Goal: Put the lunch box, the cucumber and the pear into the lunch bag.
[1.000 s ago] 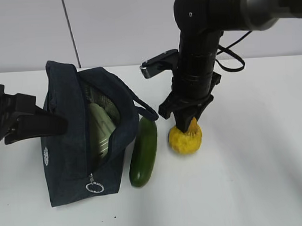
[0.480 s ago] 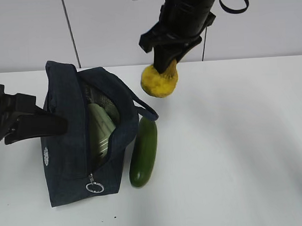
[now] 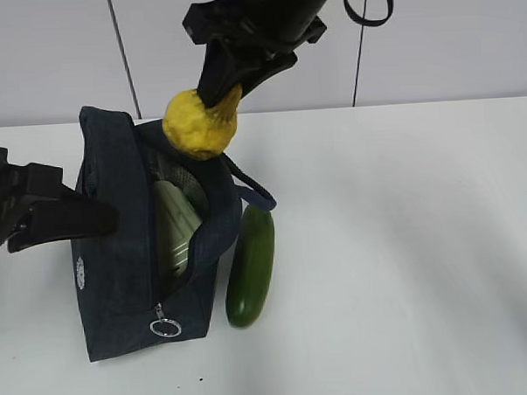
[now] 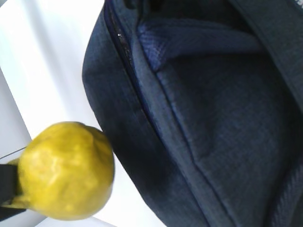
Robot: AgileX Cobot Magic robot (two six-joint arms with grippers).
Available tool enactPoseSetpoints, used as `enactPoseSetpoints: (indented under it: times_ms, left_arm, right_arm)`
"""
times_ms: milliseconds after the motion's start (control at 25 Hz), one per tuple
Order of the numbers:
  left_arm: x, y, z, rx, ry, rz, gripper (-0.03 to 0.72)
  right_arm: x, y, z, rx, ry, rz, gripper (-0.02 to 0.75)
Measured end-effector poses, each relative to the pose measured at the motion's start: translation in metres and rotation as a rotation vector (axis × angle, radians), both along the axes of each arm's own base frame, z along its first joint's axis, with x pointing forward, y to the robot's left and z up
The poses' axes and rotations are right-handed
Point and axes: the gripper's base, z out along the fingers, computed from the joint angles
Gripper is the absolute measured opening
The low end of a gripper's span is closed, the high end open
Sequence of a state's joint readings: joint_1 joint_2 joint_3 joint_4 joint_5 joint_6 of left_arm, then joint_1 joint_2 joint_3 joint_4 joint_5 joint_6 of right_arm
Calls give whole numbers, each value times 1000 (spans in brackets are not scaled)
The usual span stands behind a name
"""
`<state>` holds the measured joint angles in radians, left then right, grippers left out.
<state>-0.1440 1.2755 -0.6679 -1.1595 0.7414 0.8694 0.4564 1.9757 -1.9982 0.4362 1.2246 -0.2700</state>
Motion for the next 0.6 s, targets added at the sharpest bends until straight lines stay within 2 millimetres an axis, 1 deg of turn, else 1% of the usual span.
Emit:
enactPoseSetpoints:
  times_ms: [80,280,400,600]
  left_arm:
    - [0,0,0,0,0,0,-13]
    - [0,0,0,-4,1,2,-13]
    - [0,0,0,-4,1,2,-13]
    - [0,0,0,-8,2,1,-13]
  right_arm:
    - [5,6,-8,38,7,7,249]
    - [21,25,-39,148,58,41,249]
    - [30,30,-60,156,82,29,249]
    - [44,35,-84,155,71,-8,249]
